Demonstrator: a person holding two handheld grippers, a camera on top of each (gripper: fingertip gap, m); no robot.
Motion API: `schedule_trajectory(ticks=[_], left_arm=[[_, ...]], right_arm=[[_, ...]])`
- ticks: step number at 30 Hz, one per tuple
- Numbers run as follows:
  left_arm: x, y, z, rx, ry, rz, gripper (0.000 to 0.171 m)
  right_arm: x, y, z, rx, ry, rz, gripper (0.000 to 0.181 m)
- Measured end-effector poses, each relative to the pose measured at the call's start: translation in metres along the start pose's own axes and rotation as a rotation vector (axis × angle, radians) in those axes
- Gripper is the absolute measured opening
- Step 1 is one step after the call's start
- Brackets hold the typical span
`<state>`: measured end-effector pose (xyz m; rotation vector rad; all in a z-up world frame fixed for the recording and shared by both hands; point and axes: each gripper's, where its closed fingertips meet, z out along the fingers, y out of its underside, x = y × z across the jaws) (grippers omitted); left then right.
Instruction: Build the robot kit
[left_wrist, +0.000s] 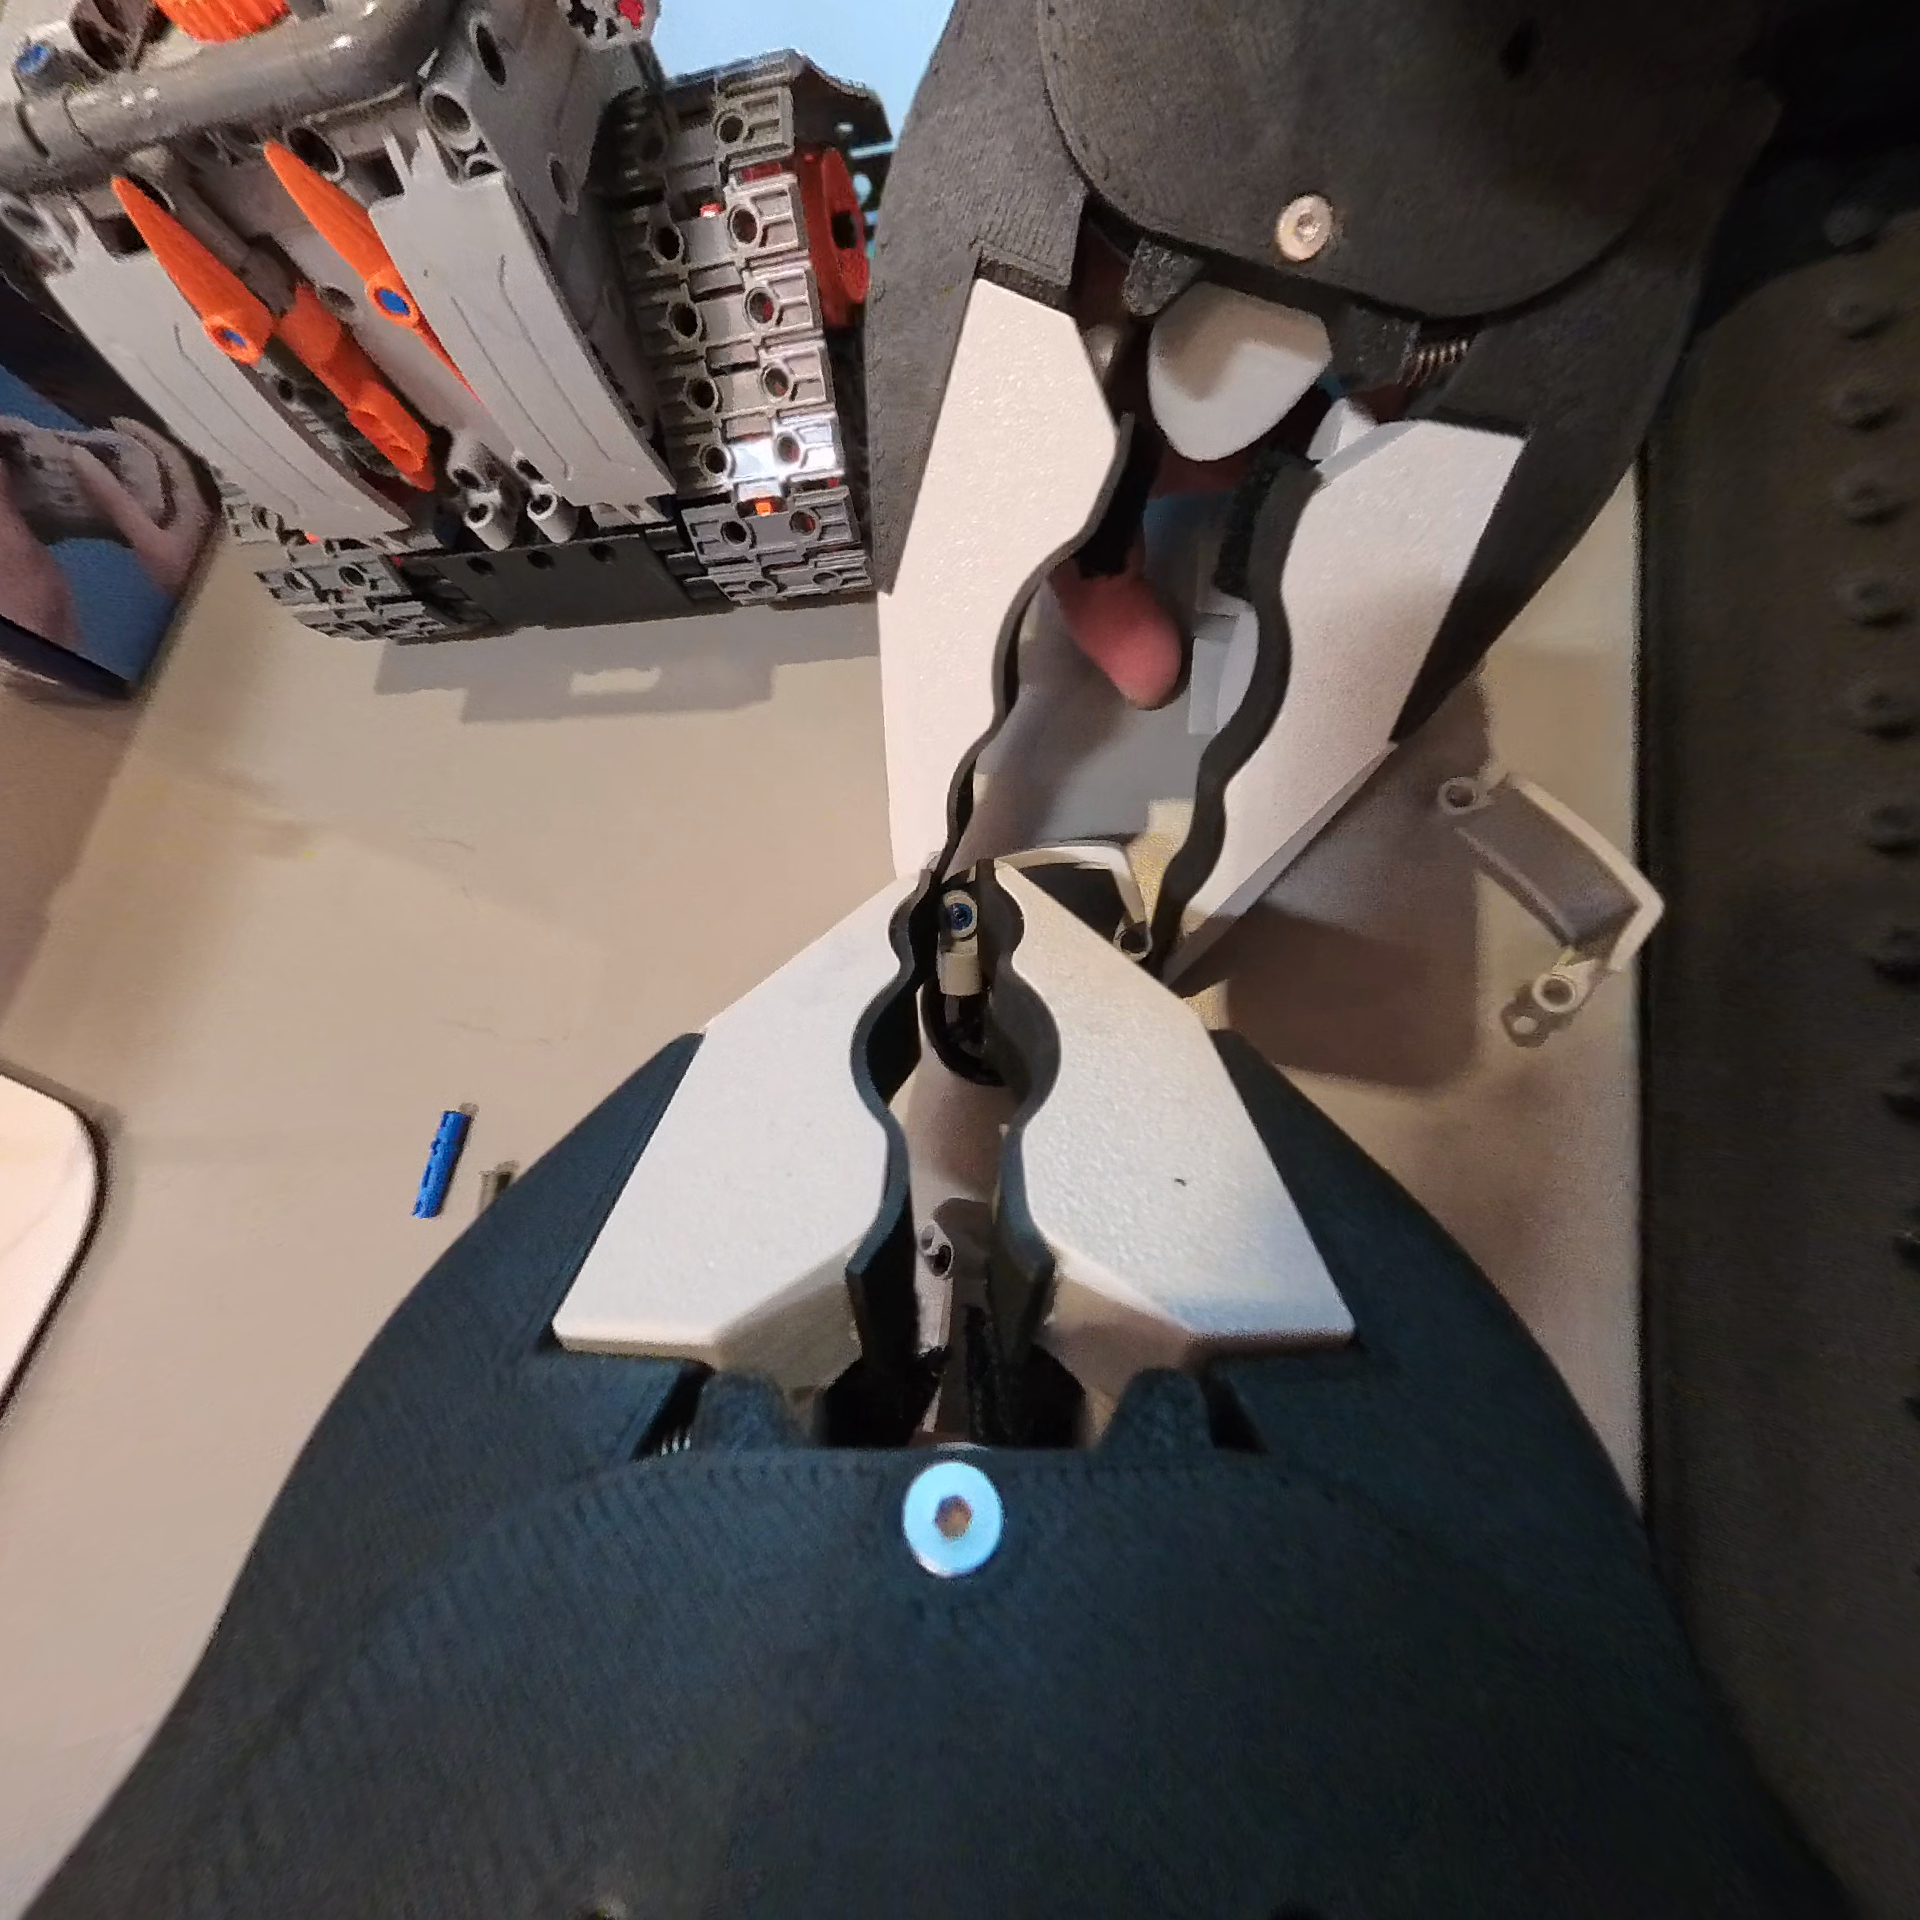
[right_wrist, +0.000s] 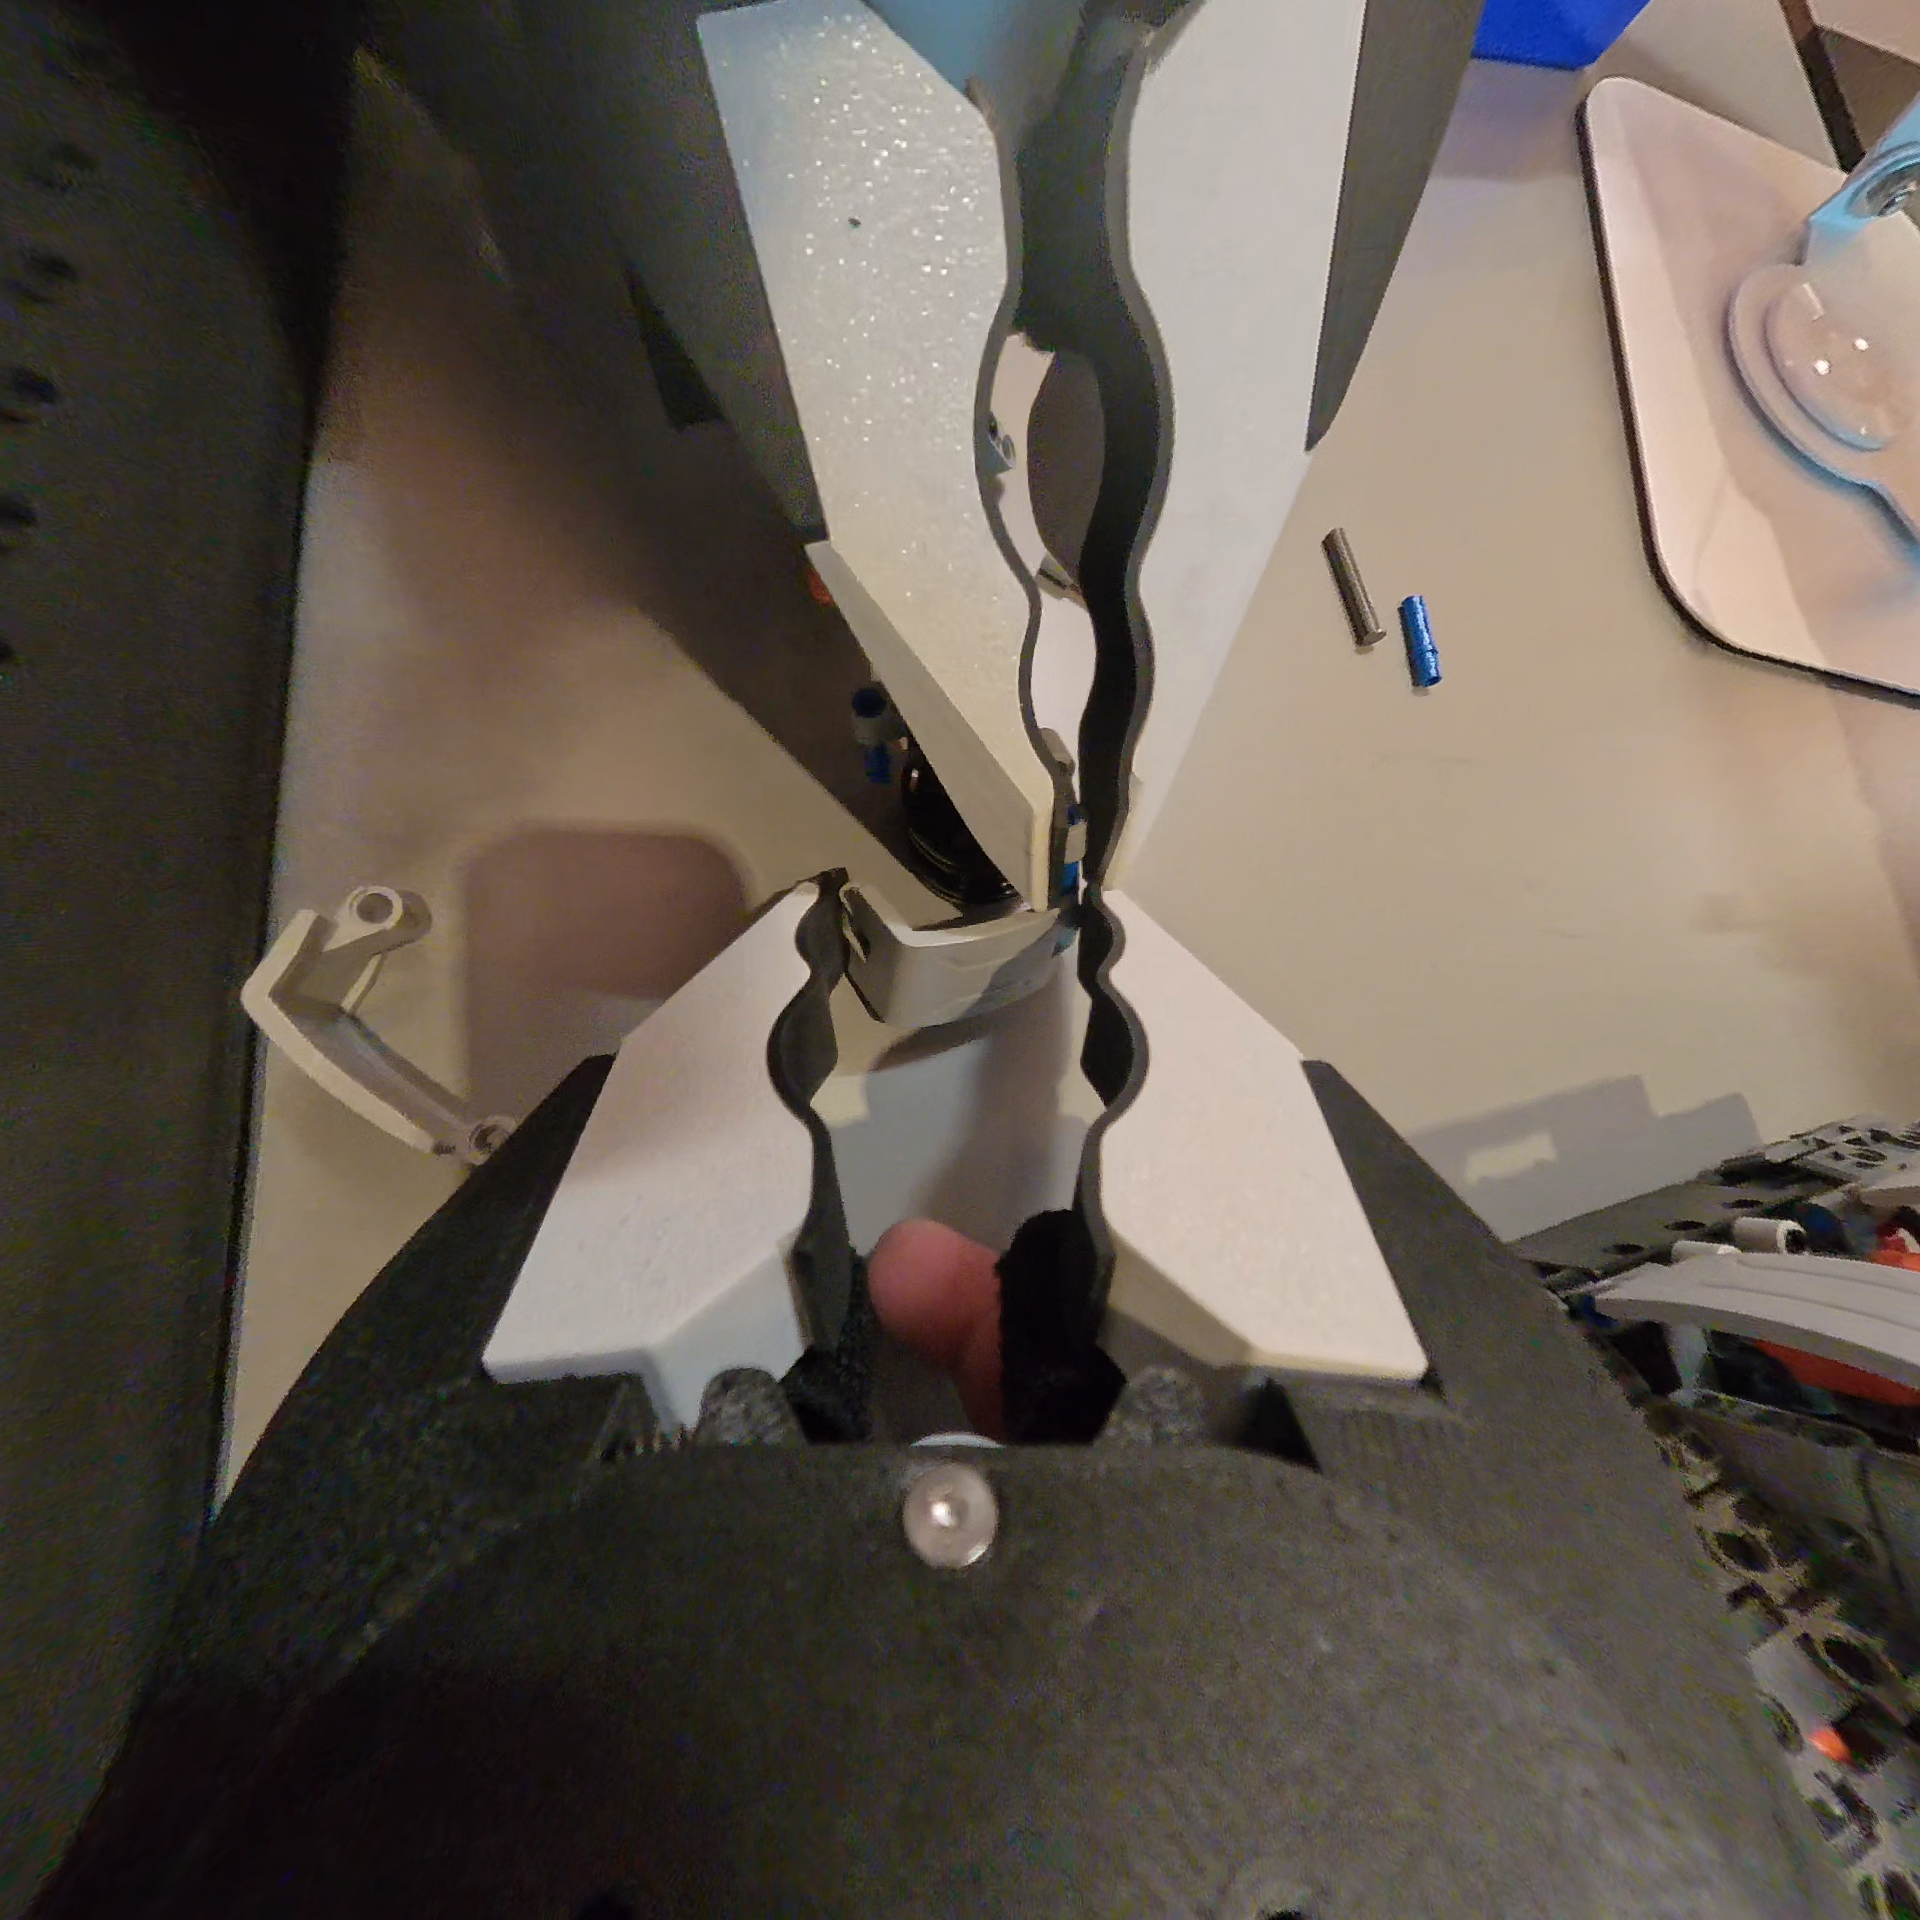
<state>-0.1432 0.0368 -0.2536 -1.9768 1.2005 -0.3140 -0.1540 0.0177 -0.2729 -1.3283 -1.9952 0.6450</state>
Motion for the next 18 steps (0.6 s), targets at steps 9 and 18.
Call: schedule_trajectory(ticks=[9,18], left_arm=[[-0.0020,0.0028,0.0060,-0.028,0.140,-0.099,0.004],[-0.0035,0.0043,0.0068,-0.043,0.243,-0.181,0.003]], right_arm=[[-0.0005,0.0026,0.0020,0.006,-0.060,0.077,0.042],[-0.0010,0.0027,0.0033,0.023,-0.107,0.120,0.043]])
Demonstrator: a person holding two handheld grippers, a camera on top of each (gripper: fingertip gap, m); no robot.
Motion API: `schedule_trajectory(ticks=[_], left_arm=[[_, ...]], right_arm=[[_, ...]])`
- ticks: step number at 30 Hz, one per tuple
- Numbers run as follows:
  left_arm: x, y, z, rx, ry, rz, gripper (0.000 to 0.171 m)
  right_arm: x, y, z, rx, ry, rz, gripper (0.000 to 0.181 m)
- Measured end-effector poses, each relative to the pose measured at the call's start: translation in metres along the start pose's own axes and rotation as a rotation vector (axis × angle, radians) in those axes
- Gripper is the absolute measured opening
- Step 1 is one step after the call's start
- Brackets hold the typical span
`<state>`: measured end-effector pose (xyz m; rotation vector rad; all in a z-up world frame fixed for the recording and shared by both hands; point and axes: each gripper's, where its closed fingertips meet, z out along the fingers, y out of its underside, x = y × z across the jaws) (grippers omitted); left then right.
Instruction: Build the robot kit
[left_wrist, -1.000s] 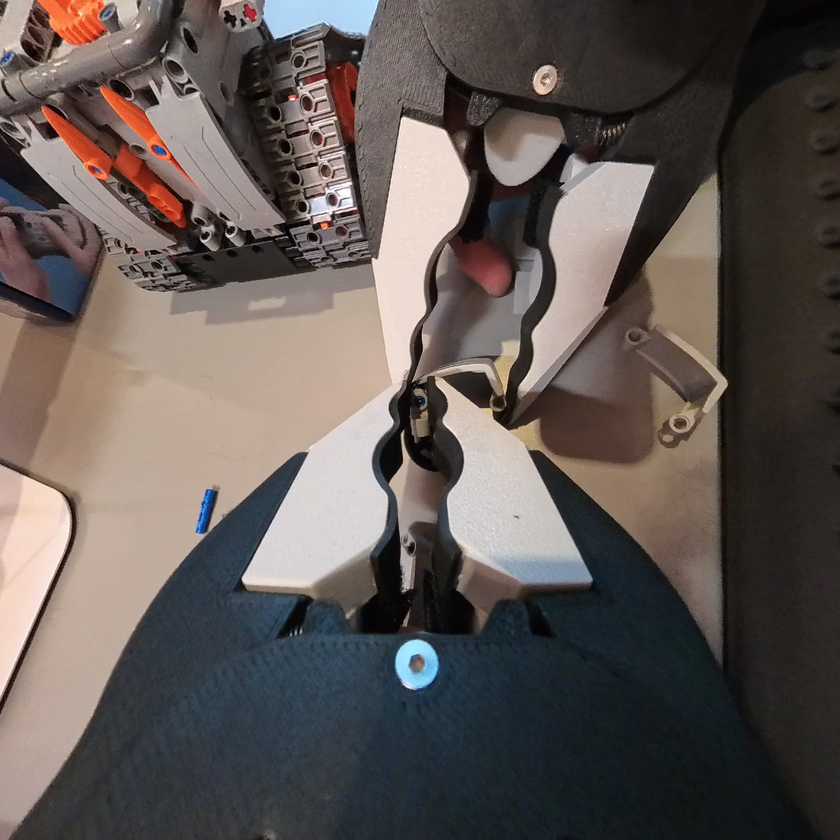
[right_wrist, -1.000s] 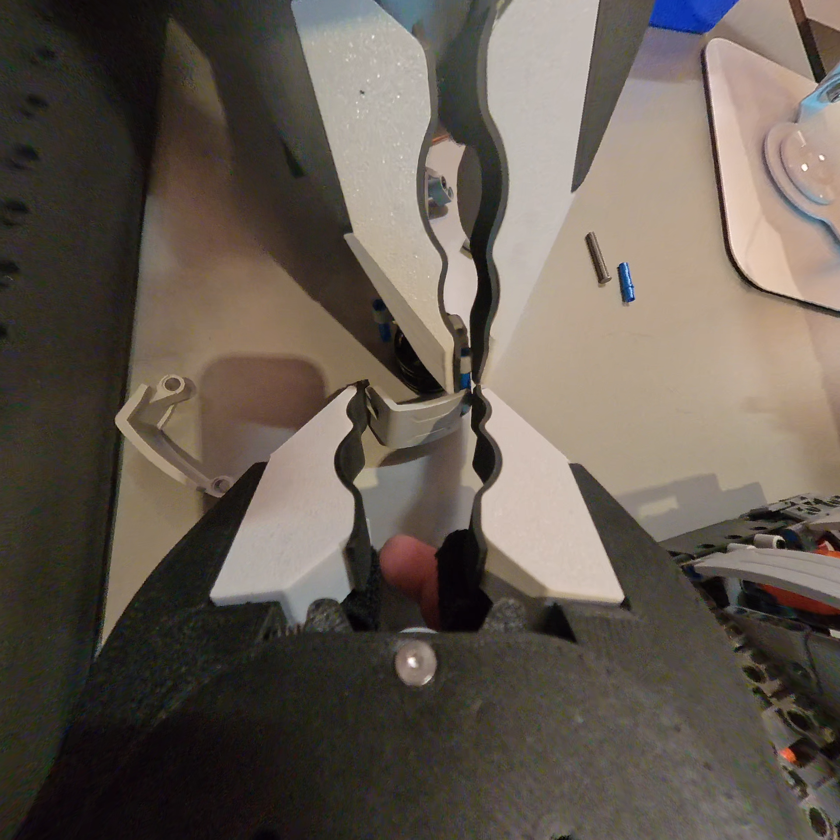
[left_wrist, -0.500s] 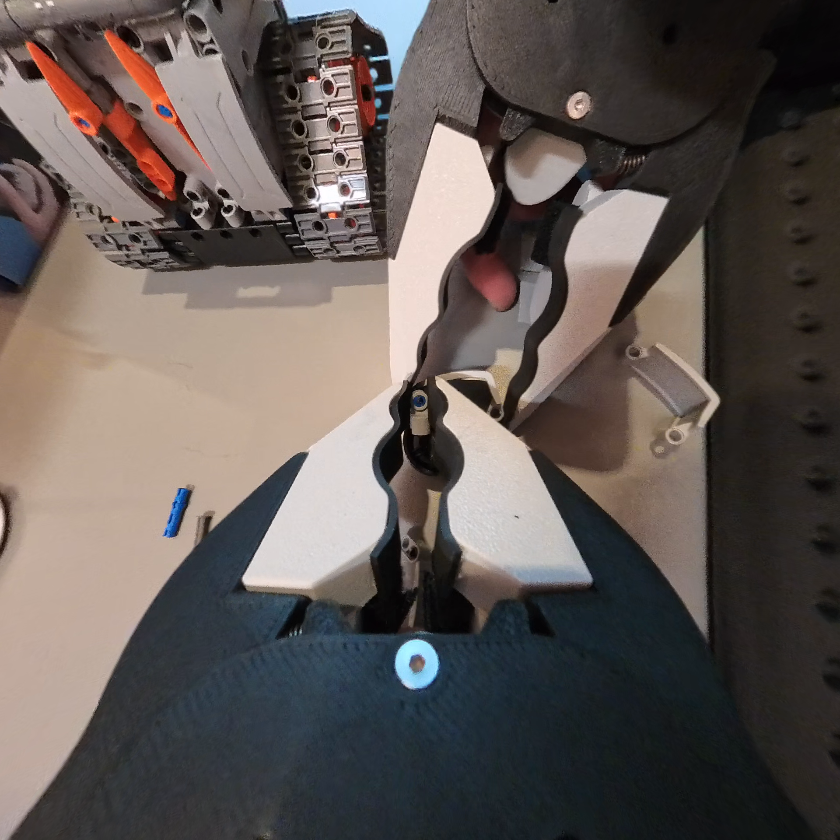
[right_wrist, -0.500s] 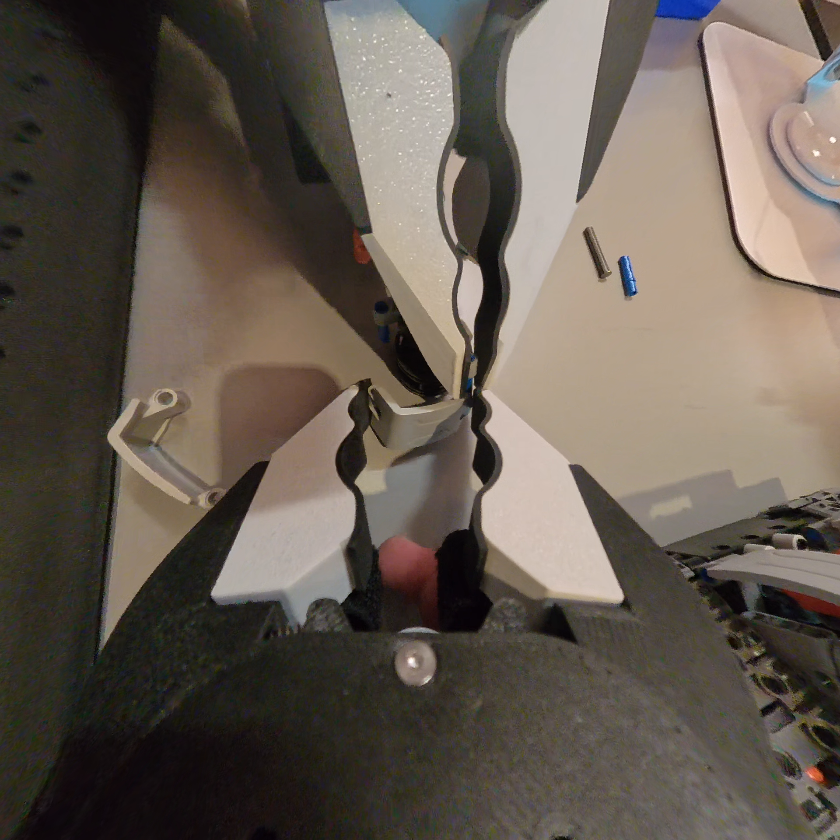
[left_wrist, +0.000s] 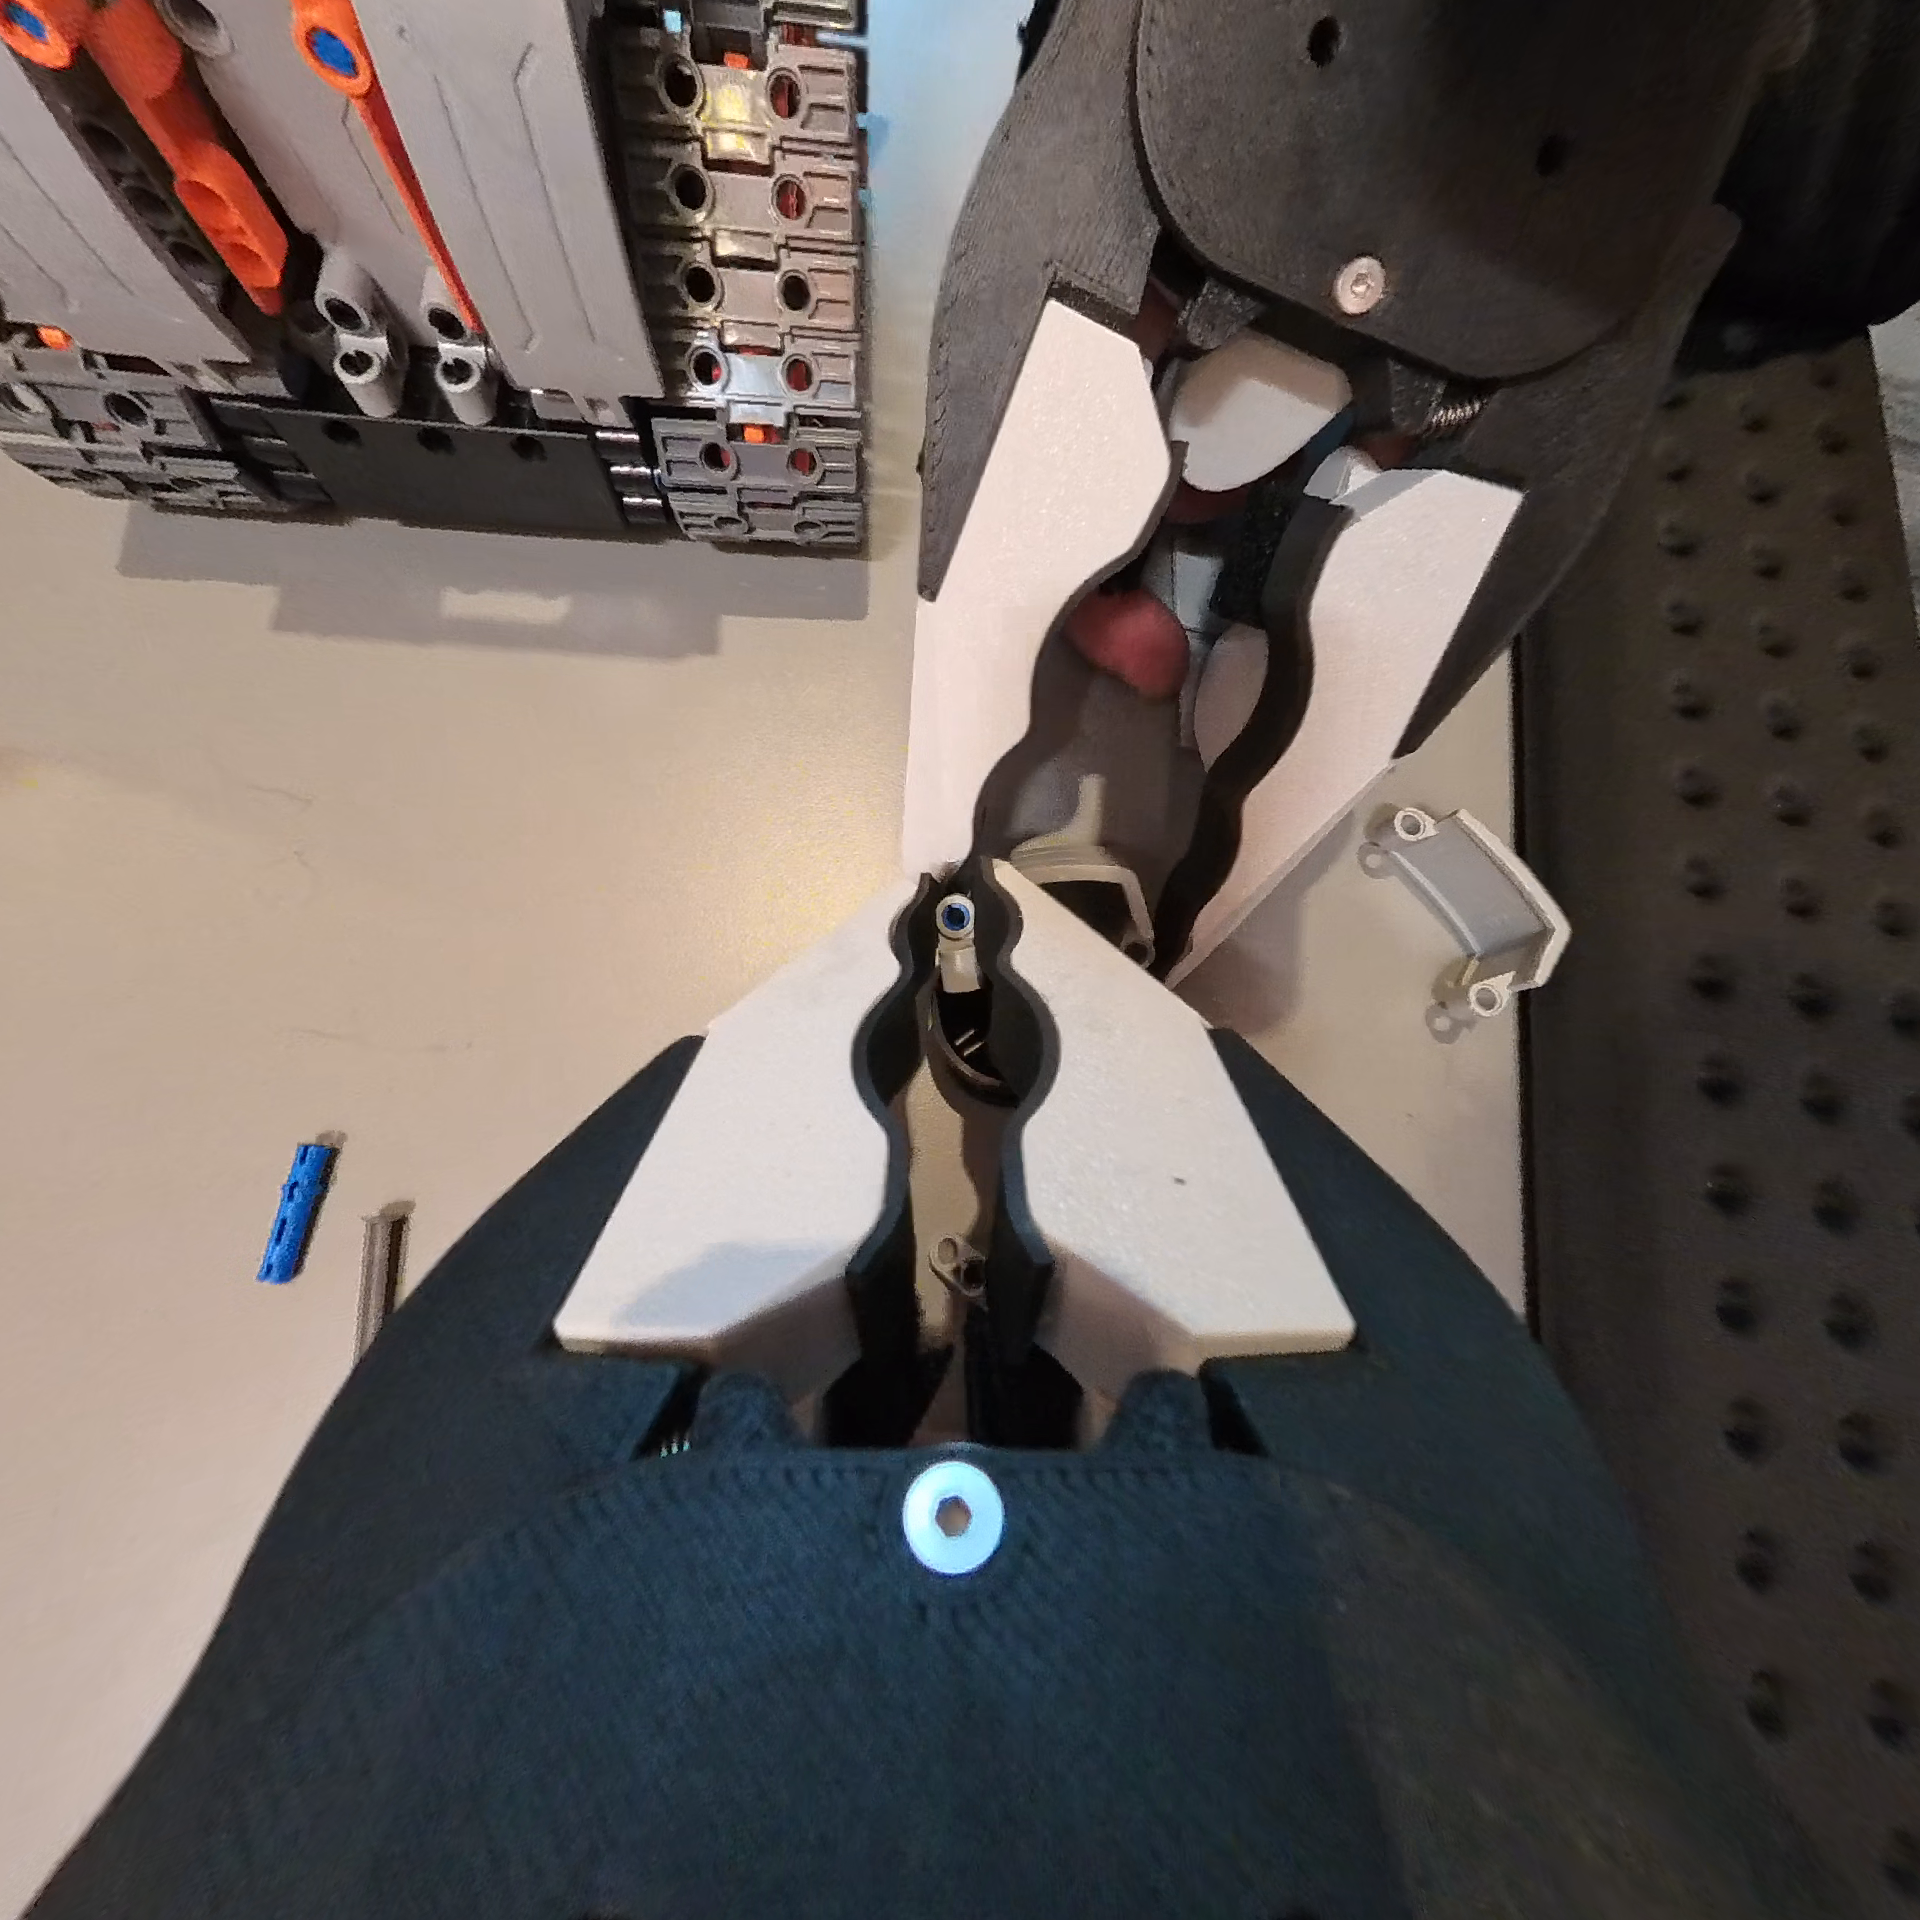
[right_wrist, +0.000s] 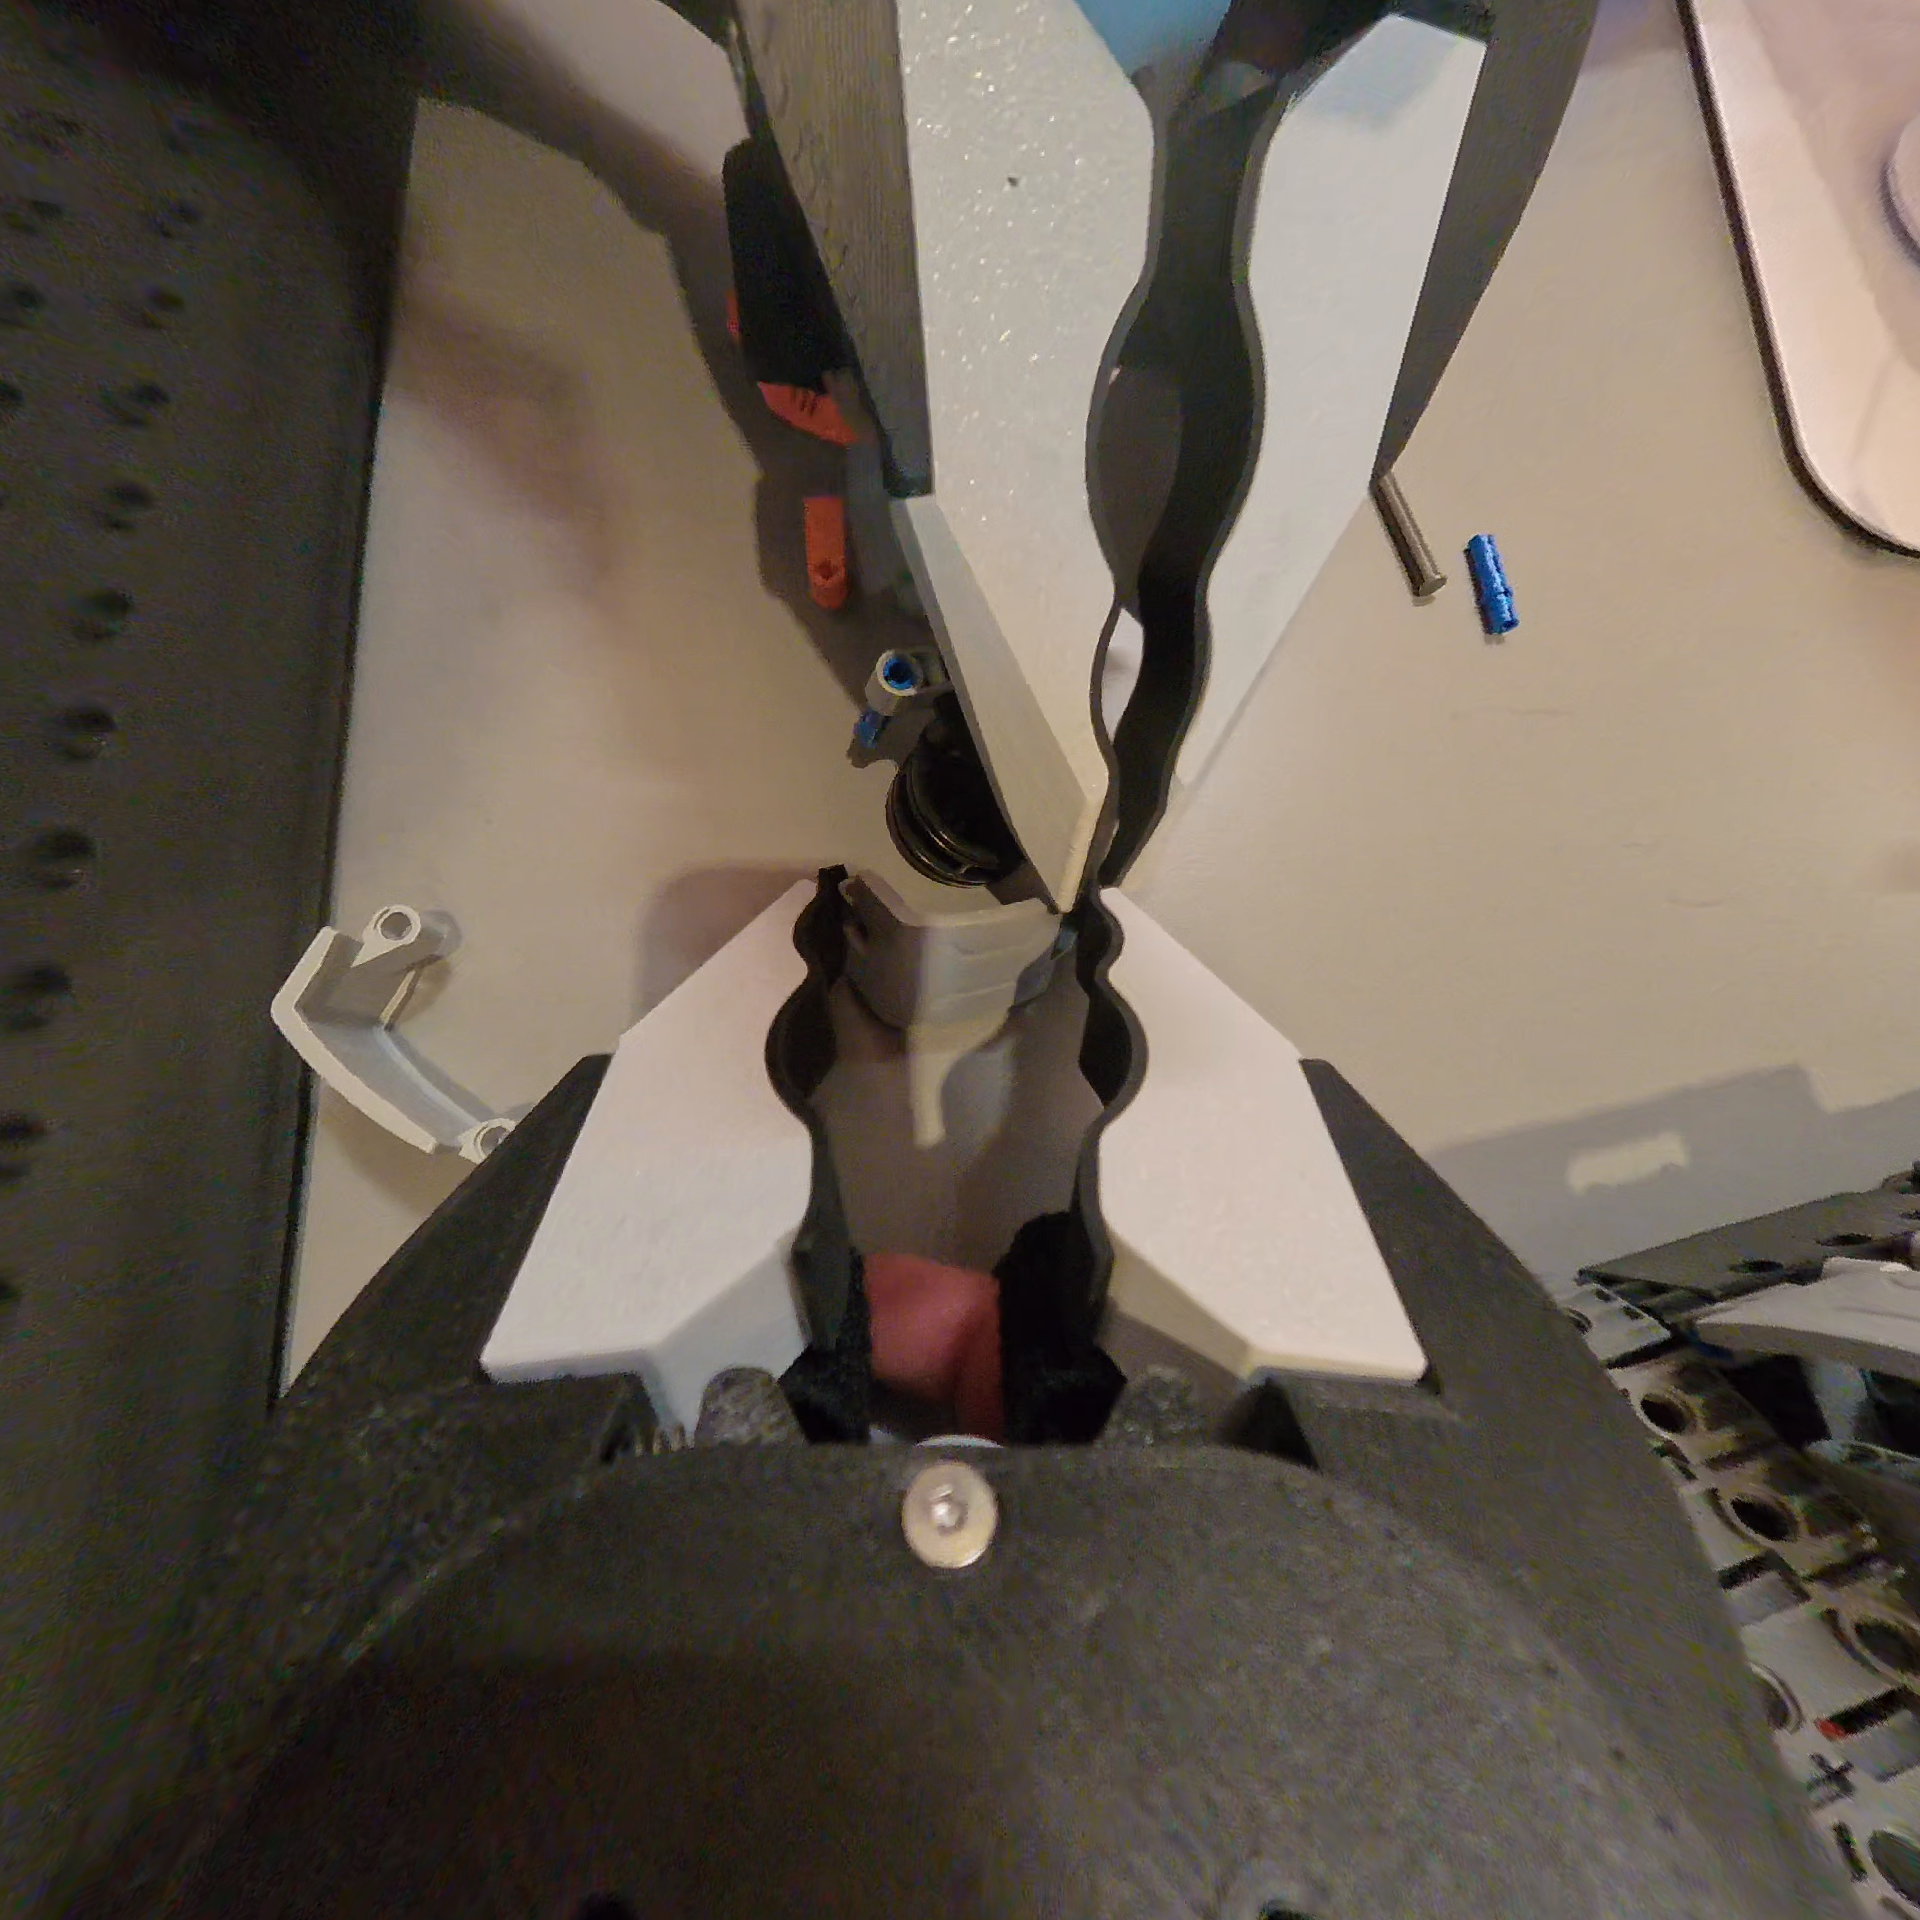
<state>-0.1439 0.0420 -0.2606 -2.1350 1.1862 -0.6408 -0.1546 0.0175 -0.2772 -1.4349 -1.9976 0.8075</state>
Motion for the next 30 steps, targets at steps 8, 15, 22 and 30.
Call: schedule_trajectory(ticks=[8,15,22,30], left_arm=[[-0.001,0.001,0.003,0.016,0.007,-0.030,0.004],[-0.002,-0.002,0.001,0.089,0.016,-0.064,0.004],[-0.004,0.000,-0.002,0.118,0.018,-0.077,0.004],[-0.003,-0.001,-0.002,0.129,0.025,-0.073,0.004]], right_arm=[[0.000,0.002,0.000,-0.003,-0.026,0.041,0.044],[0.000,0.001,-0.004,0.019,-0.020,0.055,0.053],[0.001,0.008,-0.011,-0.006,-0.007,0.062,0.054],[0.001,0.009,-0.008,-0.010,-0.022,0.061,0.044]])
